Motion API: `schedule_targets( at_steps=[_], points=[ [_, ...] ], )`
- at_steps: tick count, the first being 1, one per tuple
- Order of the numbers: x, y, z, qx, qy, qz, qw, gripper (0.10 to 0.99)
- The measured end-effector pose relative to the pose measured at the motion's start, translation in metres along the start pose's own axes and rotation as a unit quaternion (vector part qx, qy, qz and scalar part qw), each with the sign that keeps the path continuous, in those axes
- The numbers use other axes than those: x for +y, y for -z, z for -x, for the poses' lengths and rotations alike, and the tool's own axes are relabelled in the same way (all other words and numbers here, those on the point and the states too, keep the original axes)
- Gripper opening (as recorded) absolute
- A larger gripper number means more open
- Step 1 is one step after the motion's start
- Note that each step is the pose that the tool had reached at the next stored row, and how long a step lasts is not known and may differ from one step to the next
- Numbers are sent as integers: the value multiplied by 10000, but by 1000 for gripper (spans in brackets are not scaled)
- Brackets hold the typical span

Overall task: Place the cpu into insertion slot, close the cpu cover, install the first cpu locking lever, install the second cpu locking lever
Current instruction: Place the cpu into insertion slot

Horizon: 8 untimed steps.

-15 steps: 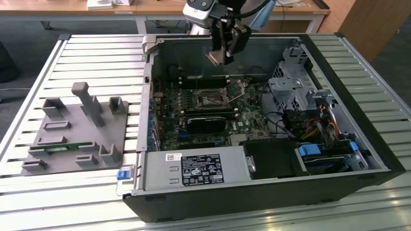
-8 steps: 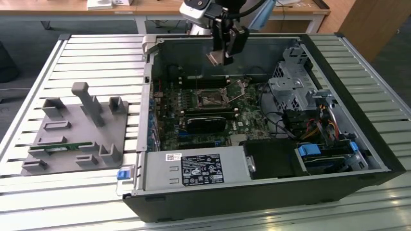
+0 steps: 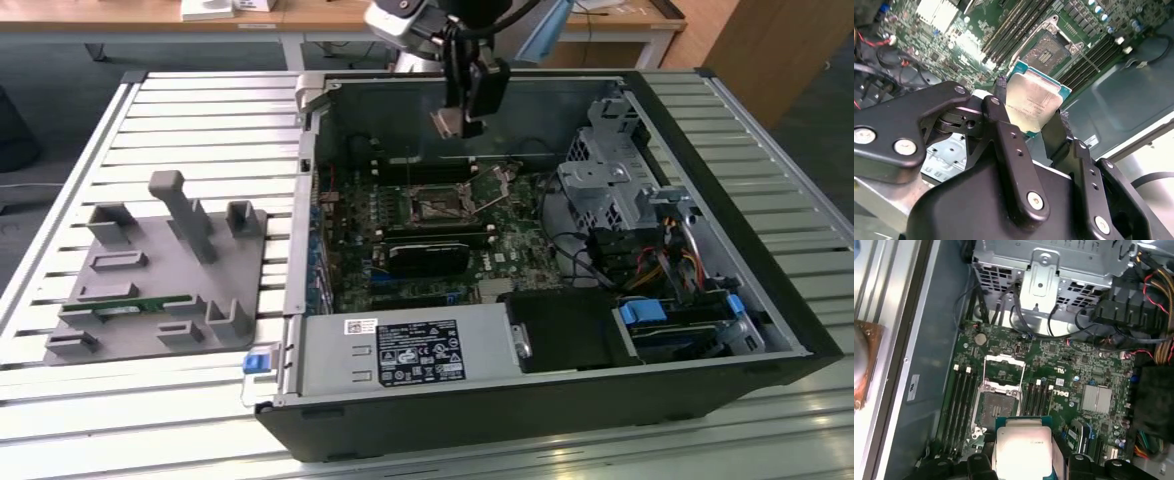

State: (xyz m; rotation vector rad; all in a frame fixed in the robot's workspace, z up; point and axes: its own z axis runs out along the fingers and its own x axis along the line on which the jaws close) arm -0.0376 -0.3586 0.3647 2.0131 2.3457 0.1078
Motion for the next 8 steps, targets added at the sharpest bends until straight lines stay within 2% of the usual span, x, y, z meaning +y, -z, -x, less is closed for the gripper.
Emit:
schedule_targets(
  at_steps=[4, 8],
  points=[
    [-2, -29, -1, -29, -326, 1, 9995, 529],
    [-3, -88, -34, -36, -460, -38, 9989, 529]
  ],
)
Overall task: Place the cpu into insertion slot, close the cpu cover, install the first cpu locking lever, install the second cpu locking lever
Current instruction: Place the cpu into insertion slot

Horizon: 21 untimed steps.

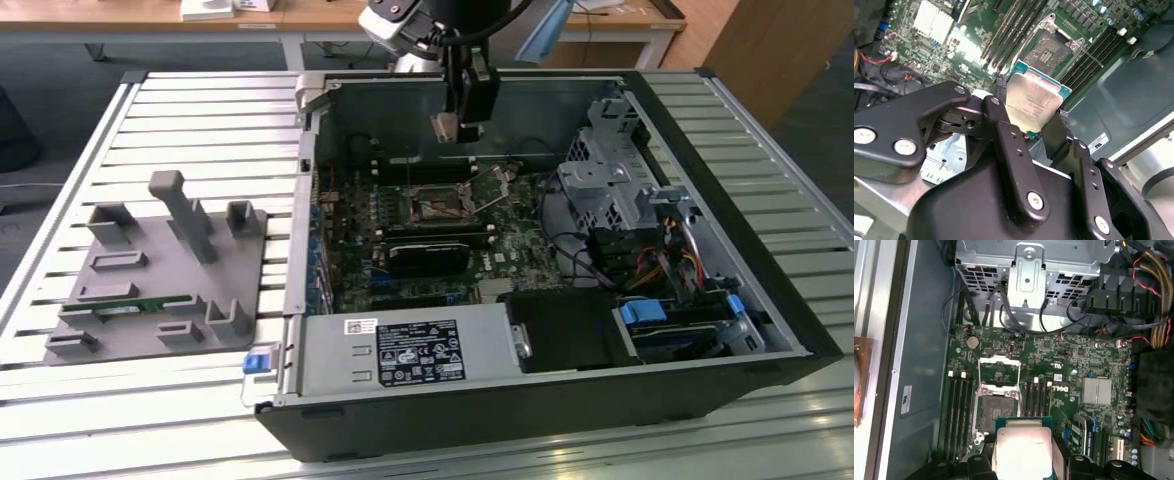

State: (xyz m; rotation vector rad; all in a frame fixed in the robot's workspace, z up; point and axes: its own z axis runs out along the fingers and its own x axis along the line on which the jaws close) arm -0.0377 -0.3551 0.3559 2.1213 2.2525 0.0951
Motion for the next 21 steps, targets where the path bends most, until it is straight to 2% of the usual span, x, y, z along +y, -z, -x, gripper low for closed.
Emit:
schedule_targets(
  at_steps=[4, 21],
  points=[
    [-1, -75, -39, -3, -66, -13, 10000, 529],
    [-14, -383, -41, -8, -120, -2, 9999, 529]
  ],
)
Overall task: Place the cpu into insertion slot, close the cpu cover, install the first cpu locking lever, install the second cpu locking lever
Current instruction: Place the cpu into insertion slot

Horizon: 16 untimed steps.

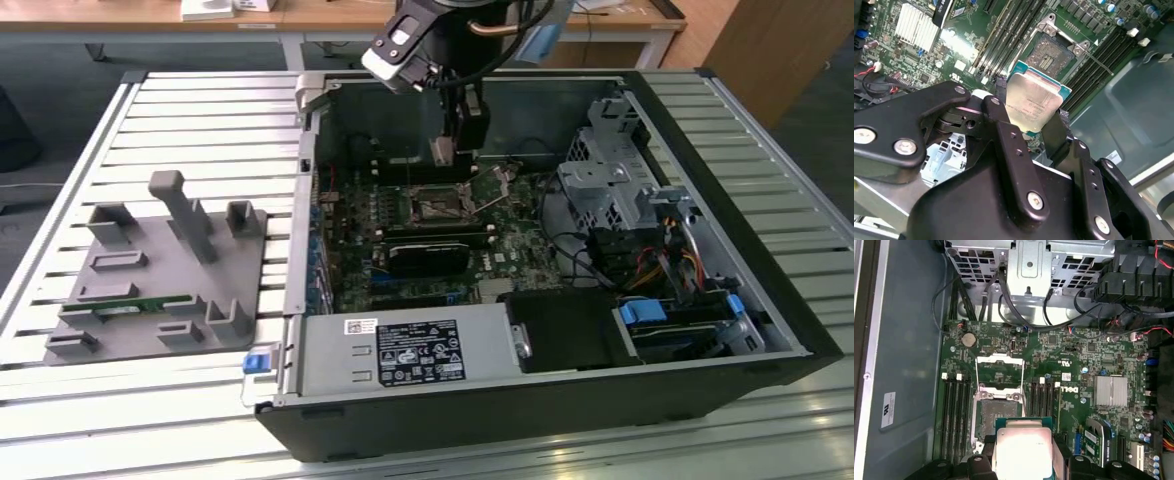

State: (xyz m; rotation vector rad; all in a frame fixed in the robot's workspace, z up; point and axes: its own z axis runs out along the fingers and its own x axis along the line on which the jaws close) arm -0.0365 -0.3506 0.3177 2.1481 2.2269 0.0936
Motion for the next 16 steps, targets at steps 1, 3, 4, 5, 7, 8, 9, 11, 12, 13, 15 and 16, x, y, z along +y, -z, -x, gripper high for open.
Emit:
schedule_targets(
  at_steps=[1, 3, 4, 5, 7, 8, 9, 11, 12, 13, 15, 16],
  points=[
    [-2, -17, 0, 0, 0, 7, 10000, 529],
    [-4, -51, 0, 0, 0, 27, 10000, 529],
    [-5, -66, 0, -1, 0, 37, 10000, 529],
    [-6, -80, 0, 0, 0, 41, 10000, 529],
    [-8, -100, 1, 0, 0, 41, 10000, 529],
    [-9, -112, 1, 0, 0, 41, 10000, 529],
    [-9, -124, 1, 0, 0, 41, 10000, 529],
    [-10, -152, 1, -1, 0, 41, 10000, 529],
    [-11, -166, 1, 0, 0, 41, 10000, 529],
    [-11, -177, 1, 0, 0, 41, 10000, 529],
    [-11, -186, 2, -1, 0, 41, 10000, 529],
    [-11, -186, 1, -7, 0, 41, 10000, 529]
  ],
)
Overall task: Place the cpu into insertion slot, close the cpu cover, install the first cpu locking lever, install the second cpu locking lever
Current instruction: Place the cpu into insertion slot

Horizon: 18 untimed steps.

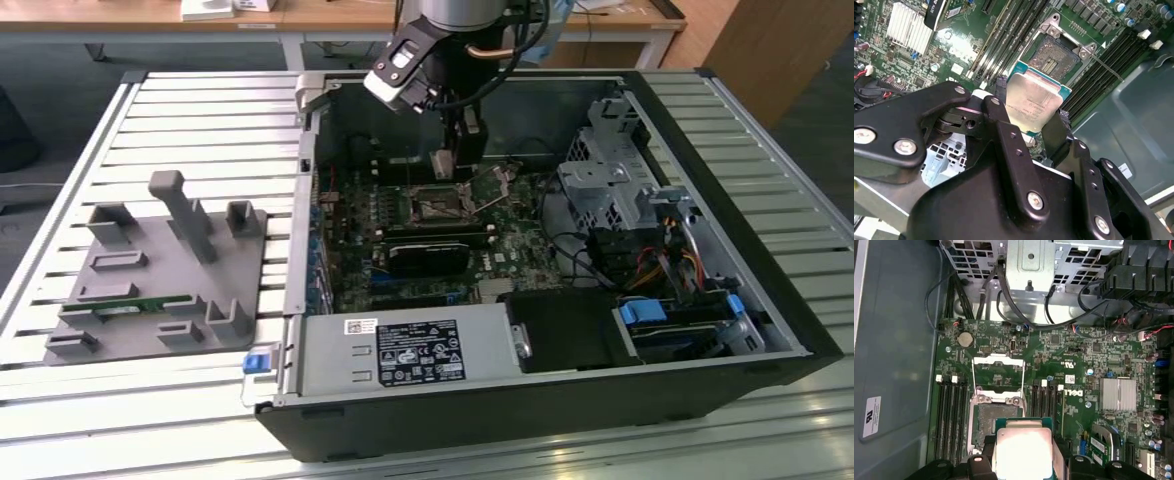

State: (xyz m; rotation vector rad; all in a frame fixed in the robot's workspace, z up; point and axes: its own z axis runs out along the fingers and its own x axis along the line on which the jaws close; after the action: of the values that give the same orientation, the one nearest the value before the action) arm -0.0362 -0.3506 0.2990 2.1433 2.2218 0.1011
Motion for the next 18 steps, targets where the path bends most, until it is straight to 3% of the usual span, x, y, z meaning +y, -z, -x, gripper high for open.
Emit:
schedule_targets(
  at_steps=[7, 18],
  points=[
    [-3, -51, -42, -4, -3, 0, 10000, 529],
    [-12, -218, -111, -17, -162, -1, 9999, 529]
  ],
)
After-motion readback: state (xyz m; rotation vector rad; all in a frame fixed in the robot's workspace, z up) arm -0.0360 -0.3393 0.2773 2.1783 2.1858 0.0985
